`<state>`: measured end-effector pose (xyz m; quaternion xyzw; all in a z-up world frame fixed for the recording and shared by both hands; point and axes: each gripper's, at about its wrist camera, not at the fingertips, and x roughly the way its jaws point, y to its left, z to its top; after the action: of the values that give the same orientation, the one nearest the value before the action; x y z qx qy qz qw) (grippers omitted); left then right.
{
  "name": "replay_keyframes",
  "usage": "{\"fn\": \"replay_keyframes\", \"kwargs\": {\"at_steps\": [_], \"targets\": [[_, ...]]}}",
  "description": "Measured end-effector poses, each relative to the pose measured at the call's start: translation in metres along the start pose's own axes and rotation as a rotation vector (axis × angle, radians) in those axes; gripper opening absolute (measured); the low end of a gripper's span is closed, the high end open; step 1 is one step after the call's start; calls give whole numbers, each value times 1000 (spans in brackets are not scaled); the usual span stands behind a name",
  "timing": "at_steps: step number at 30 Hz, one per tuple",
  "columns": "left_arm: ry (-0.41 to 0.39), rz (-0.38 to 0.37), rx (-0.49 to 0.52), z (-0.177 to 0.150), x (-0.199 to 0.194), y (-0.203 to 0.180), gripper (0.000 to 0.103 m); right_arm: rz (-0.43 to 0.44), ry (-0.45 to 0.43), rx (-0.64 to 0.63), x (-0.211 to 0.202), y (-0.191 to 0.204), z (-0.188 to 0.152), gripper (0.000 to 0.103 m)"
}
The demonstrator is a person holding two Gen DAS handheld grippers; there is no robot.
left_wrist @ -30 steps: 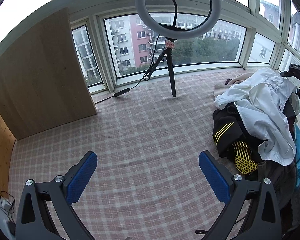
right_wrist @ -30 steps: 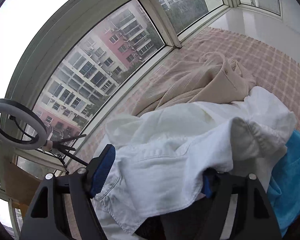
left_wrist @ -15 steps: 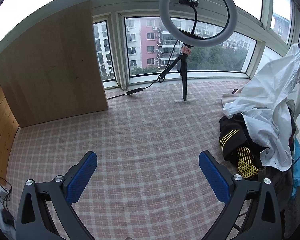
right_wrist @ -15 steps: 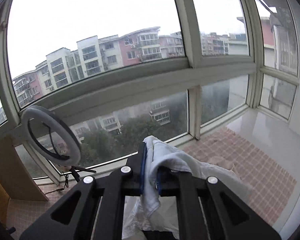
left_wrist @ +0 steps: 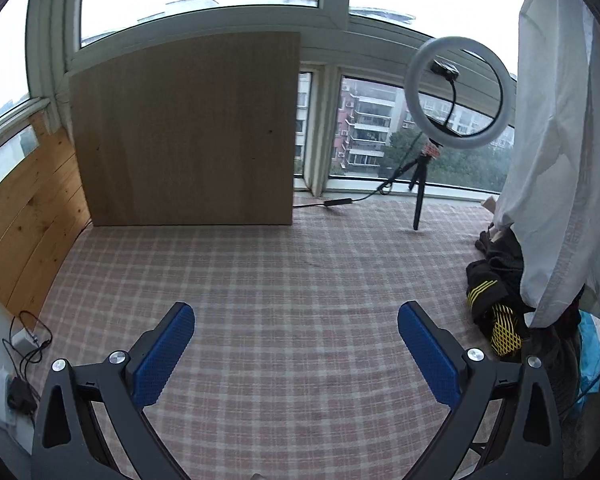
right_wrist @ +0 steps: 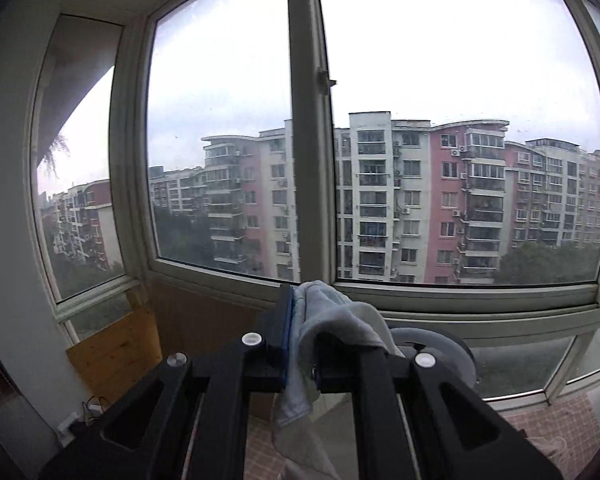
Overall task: Fold clothes
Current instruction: 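Lift the white shirt with the right gripper and drop it onto the rug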
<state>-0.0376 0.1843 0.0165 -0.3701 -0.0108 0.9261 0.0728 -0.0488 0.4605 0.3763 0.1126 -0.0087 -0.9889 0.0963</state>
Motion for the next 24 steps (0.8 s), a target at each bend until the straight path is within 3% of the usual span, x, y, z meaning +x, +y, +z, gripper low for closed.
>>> {"fn": "replay_keyframes", "kwargs": {"at_steps": [4,8,11,13,15,19,21,24], "targets": [[-38,96,-66,-14,-39,52,102,172,-23,-43,6,77,18,8],[-71,209,-148,-28,-77,107,102,321,-3,-55,2,137,15,8],[-96,269,-219,-41,-103,144,102,369,34,-72,9,156,-5,8],[-102,293,-253,-49,-115,163,102,416,107,-35,23,155,-27,8],[-92,324,-259,-54,-120,176,102,451,194,3,36,142,-63,8],[-61,360,-236,-62,-119,189,102,422,389,5,53,102,-167,8],[-38,351,-212,-61,-109,187,102,356,546,13,68,72,-237,9],[1,314,-155,-54,-88,176,102,163,813,89,95,18,-353,16]]}}
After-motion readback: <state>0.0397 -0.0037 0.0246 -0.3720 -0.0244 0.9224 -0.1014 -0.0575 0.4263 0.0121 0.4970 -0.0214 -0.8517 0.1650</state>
